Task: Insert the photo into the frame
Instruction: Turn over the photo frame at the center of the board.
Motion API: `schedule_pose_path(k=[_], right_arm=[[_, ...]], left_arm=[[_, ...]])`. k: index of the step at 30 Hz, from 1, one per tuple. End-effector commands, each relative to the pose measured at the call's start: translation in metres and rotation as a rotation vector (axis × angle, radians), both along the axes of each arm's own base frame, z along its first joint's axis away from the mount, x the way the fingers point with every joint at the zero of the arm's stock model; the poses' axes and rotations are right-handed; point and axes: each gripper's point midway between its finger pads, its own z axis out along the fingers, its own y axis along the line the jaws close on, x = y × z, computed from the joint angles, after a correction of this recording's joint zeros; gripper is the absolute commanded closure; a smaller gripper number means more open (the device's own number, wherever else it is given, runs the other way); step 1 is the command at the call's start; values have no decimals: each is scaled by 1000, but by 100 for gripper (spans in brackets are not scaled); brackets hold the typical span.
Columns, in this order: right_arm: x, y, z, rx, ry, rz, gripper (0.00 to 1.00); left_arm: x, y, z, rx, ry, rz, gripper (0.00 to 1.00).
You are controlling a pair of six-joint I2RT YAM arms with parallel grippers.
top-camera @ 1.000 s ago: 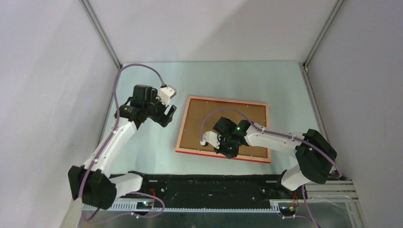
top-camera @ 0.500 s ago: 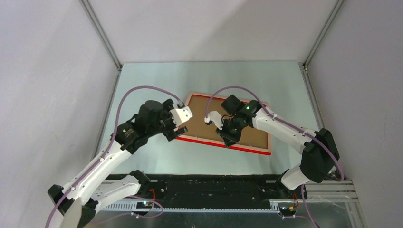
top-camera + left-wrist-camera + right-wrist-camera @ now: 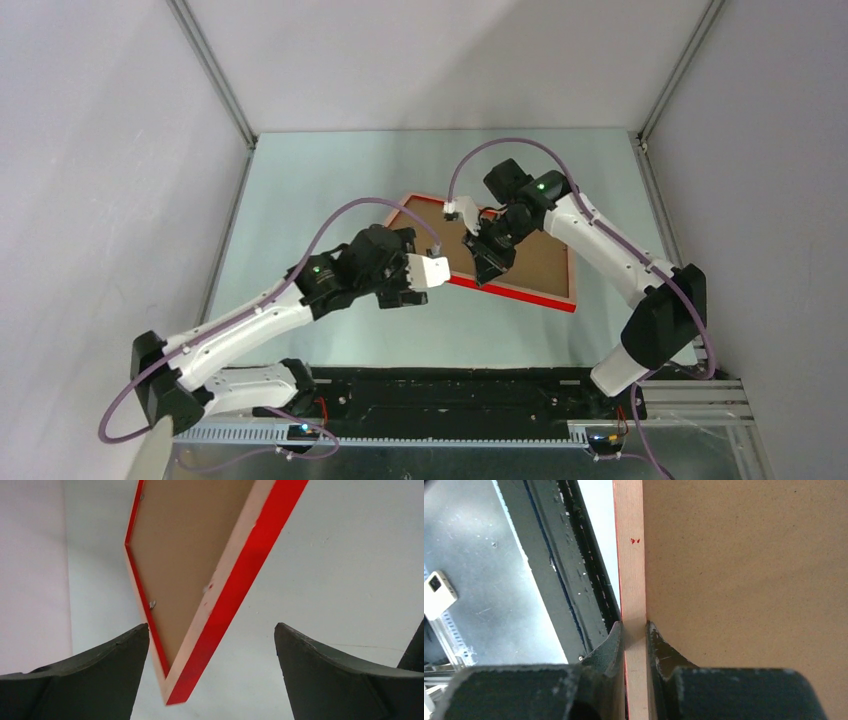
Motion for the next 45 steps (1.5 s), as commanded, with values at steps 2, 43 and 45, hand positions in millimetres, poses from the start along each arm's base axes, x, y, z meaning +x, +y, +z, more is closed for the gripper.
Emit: schedule_pose_path(k=[2, 43, 45], right_arm=[[-7, 2, 32, 96, 86, 8, 100], [14, -95, 90, 3, -562, -189, 0], [10, -97, 90, -13, -582, -178, 0]], left_arm=[[18, -29, 7, 27, -96, -58, 1], [5, -13, 73, 67, -137, -55, 100], [1, -11, 82, 57, -127, -59, 100]])
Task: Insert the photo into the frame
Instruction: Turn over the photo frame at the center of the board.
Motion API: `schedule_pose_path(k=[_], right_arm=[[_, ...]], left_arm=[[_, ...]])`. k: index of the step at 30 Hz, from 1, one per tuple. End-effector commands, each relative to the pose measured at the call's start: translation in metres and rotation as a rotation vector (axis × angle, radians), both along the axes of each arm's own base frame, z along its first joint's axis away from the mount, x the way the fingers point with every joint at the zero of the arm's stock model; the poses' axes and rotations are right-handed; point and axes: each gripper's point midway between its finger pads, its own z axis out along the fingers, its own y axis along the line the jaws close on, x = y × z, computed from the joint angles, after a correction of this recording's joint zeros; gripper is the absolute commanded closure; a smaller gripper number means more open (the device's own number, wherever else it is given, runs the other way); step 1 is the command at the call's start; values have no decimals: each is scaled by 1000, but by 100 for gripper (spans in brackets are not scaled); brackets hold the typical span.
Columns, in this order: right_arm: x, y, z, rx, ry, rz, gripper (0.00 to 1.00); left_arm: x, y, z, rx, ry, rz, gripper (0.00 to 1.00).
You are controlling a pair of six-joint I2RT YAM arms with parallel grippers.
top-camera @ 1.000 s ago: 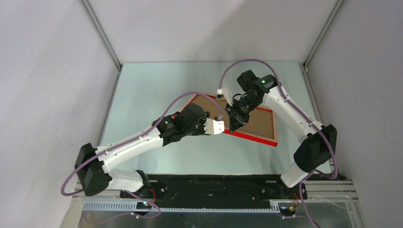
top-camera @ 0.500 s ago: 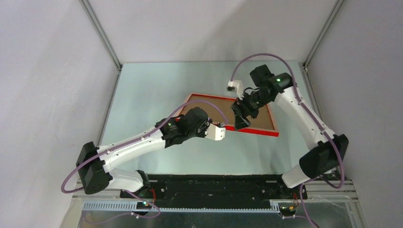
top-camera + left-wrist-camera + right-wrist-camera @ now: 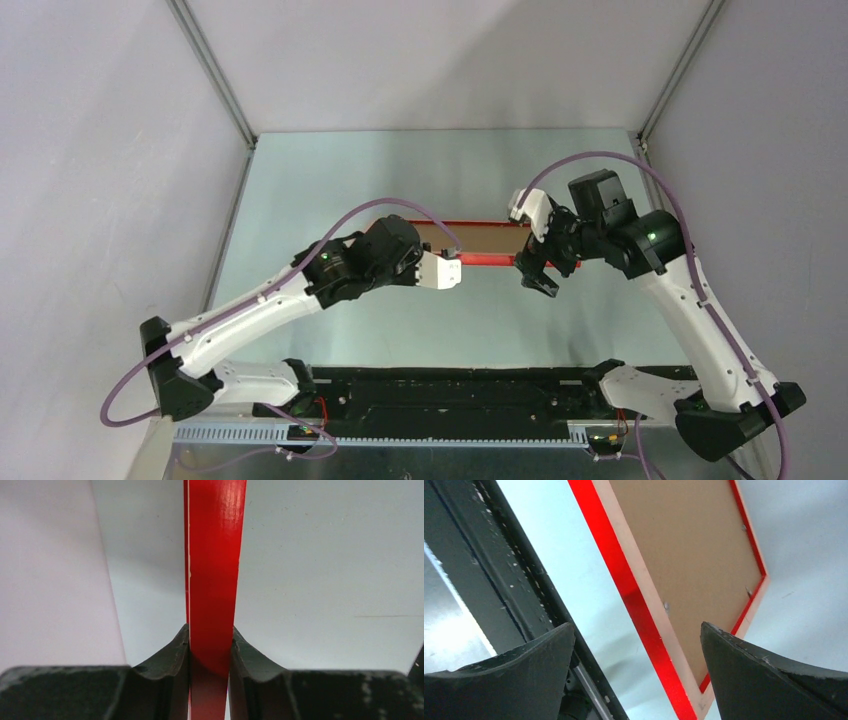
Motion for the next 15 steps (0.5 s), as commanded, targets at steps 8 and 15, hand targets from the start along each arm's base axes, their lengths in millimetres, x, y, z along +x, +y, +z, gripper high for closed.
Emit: schedule_pose_path(k=[8, 15], right_arm=[[24, -9, 9, -101, -220, -28, 1], [40, 10, 6, -146, -279, 32, 8]], left_arm=[[-28, 14, 82, -179, 11, -21, 100], [-32, 21, 86, -183, 21, -20, 100]])
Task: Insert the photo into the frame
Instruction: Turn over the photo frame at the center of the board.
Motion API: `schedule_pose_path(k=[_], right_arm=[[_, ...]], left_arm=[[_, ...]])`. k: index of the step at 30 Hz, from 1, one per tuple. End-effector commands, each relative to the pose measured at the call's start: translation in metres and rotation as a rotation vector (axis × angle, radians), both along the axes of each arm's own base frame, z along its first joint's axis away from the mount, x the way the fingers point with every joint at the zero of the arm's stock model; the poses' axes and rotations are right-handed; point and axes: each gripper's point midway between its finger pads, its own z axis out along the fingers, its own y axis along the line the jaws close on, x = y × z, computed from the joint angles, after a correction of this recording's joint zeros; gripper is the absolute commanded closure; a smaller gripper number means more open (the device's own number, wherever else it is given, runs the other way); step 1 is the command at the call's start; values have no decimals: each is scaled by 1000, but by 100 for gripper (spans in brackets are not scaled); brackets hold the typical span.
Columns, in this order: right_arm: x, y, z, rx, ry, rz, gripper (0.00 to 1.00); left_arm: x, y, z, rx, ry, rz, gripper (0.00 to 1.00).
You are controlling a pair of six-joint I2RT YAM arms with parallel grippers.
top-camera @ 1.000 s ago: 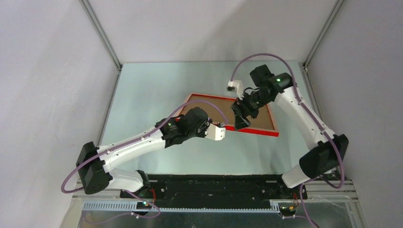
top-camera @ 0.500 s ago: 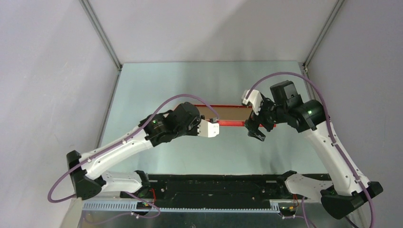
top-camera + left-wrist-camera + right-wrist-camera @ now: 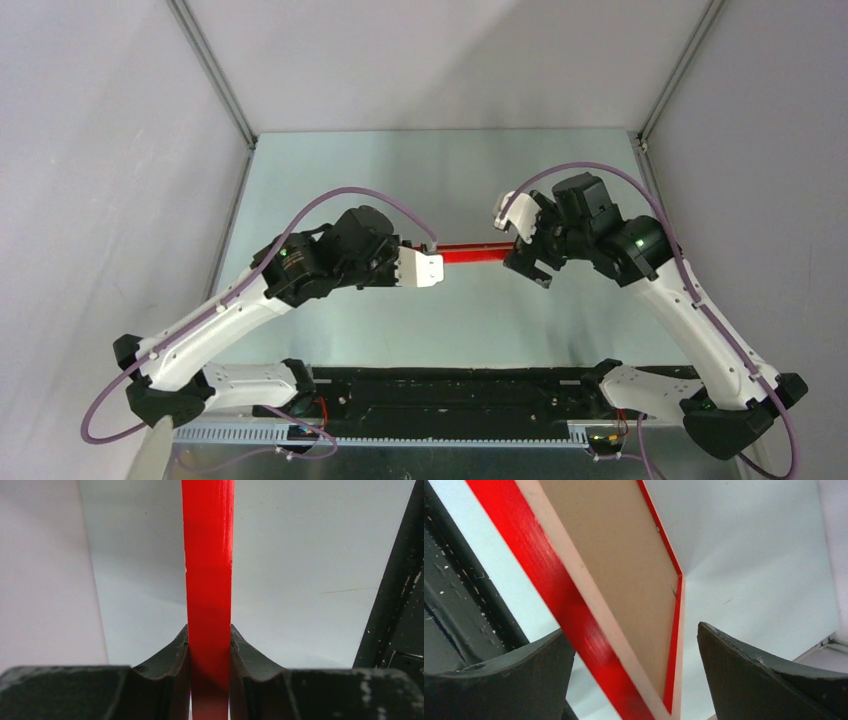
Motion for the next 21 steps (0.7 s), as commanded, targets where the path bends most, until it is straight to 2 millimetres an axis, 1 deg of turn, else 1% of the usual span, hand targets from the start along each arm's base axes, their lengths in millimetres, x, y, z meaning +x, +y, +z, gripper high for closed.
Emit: schedule_pose_path(k=[1, 3, 4, 5, 6, 7, 8, 10, 13, 14, 15, 16, 17, 18, 19, 20, 21], right_arm=[[18, 12, 3, -38, -81, 30, 11], [18, 16, 0, -50, -68, 47, 18], [18, 19, 0, -49, -61, 57, 25], [16, 20, -1, -50, -56, 65, 28], [15, 22, -1, -49, -53, 72, 35], [13, 23, -2, -53, -48, 83, 38], [12, 25, -2, -53, -45, 88, 45], [9, 27, -2, -60, -36, 102, 52], [5, 30, 0, -70, -27, 126, 59], [5, 32, -1, -72, -23, 131, 64], [2, 33, 0, -74, -20, 141, 67], [1, 34, -1, -81, -12, 148, 73], [1, 35, 0, -82, -10, 152, 77], [-1, 36, 0, -85, -4, 158, 85], [-1, 37, 1, -84, -5, 159, 88], [-2, 38, 1, -86, 0, 164, 95], [-1, 38, 2, -85, 0, 165, 98]], left_arm=[[4, 0, 38, -116, -71, 2, 100], [5, 2, 39, -123, -66, 9, 100], [6, 3, 39, -122, -64, 12, 100], [7, 4, 38, -123, -60, 17, 100], [7, 5, 37, -123, -57, 17, 100], [8, 6, 37, -123, -54, 22, 100], [9, 7, 36, -122, -51, 24, 100], [11, 8, 34, -119, -44, 29, 100], [14, 10, 31, -115, -36, 37, 100], [15, 10, 30, -112, -35, 36, 100], [16, 12, 29, -110, -33, 41, 100], [17, 12, 28, -105, -32, 42, 100], [18, 13, 27, -103, -32, 48, 100], [19, 14, 26, -97, -31, 48, 100], [20, 15, 25, -93, -31, 53, 100], [22, 15, 24, -86, -32, 56, 100], [23, 17, 23, -81, -33, 61, 97]])
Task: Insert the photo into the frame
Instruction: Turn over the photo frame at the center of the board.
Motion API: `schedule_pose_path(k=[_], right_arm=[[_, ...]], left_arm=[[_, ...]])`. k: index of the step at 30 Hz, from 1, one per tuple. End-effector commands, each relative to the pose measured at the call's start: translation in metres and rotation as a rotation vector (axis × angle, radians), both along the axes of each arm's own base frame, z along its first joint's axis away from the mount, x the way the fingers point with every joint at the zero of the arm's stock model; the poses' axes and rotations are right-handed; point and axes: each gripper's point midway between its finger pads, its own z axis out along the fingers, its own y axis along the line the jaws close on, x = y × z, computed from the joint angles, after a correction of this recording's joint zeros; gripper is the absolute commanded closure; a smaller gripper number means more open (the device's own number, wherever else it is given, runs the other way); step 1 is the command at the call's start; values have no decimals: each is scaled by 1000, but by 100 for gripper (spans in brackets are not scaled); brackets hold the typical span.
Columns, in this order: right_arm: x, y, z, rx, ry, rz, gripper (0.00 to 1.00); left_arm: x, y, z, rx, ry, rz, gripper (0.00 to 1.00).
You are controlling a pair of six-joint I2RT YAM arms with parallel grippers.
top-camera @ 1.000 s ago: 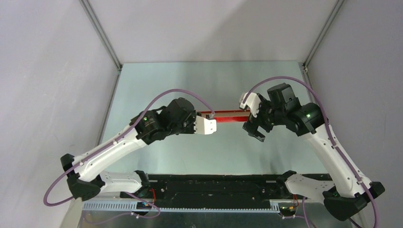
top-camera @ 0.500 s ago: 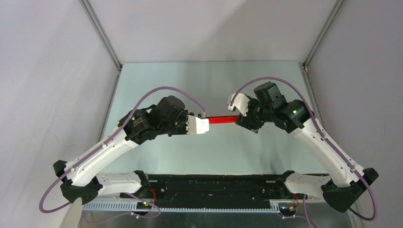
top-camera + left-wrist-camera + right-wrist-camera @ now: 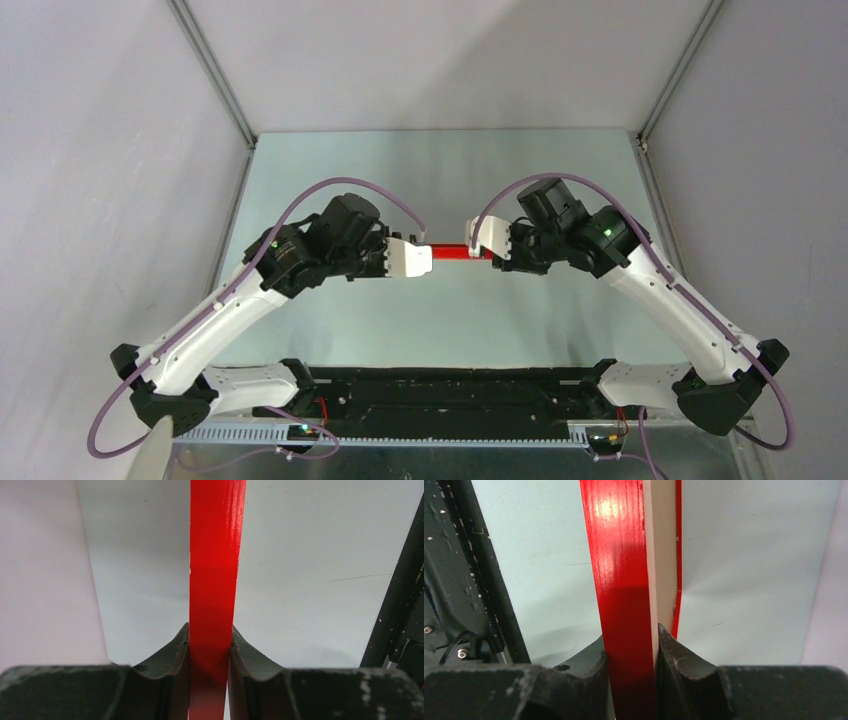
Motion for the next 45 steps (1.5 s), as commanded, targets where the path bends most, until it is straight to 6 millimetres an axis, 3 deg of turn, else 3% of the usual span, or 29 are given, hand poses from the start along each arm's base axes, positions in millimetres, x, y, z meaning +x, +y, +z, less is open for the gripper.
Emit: schedule_pose_path(k=[1, 6, 10, 12, 13, 15, 22, 27, 30, 37, 40, 43, 44, 45], right_arm=[[5, 8, 21, 96, 20, -110, 100], [3, 9, 27, 105, 30, -101, 100], [3, 14, 37, 147, 64, -114, 100], [4, 16, 44, 182, 104, -130, 100], [6, 14, 50, 202, 116, -153, 100], [10, 15, 54, 233, 156, -178, 100], [40, 12, 74, 385, 287, -335, 100], [73, 6, 70, 502, 424, -508, 100], [98, -10, 63, 576, 494, -638, 100], [146, -48, 21, 746, 619, -867, 100], [152, -57, -8, 807, 698, -955, 100], [168, -78, -27, 896, 703, -1025, 100], [163, -78, -42, 906, 754, -1062, 100], [171, -85, -44, 944, 742, -1079, 100]], left_arm=[[11, -3, 25, -91, -60, 54, 94], [17, 0, 25, -79, -67, 69, 77], [23, 4, 28, -80, -72, 93, 46], [26, 6, 32, -91, -77, 115, 23], [29, 9, 34, -94, -81, 130, 7], [34, 14, 43, -122, -89, 160, 1], [51, 37, 78, -245, -116, 275, 0], [49, 43, 79, -283, -103, 298, 0], [47, 45, 72, -290, -84, 307, 0], [42, 48, 50, -288, -45, 328, 0], [42, 48, 44, -289, -32, 335, 0], [41, 46, 36, -291, -9, 337, 0], [42, 45, 35, -292, -5, 338, 0], [42, 44, 34, -293, 3, 338, 0]])
